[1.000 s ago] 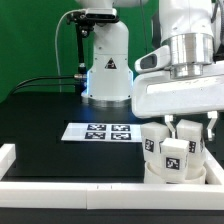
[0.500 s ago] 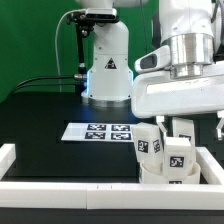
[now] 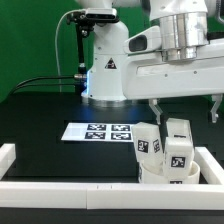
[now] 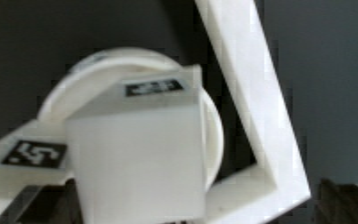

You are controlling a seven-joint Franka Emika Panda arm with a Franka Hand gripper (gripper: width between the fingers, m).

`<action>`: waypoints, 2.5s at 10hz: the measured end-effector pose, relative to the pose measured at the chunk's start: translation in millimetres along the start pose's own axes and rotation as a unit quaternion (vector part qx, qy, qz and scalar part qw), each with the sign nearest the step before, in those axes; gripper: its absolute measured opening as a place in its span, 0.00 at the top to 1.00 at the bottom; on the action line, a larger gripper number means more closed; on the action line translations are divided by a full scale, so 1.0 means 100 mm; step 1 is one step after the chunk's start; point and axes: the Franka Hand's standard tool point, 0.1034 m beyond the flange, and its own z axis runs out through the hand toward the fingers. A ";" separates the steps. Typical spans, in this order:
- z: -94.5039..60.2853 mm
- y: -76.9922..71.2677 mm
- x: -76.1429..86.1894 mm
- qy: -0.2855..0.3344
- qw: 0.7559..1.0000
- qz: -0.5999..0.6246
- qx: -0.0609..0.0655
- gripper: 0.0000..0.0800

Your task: Assemble stool

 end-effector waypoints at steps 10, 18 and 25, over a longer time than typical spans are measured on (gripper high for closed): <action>-0.11 0.02 0.03 -0.018 0.923 -0.383 -0.038 0.19; 0.24 0.03 -0.09 -0.021 0.815 -0.575 -0.067 0.19; 0.35 0.02 -0.12 -0.016 0.873 -0.483 -0.067 0.59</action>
Offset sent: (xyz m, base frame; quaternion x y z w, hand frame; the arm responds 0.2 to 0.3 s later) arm 0.0008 -0.0053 -0.0018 -0.0714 0.0165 -0.1267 0.9892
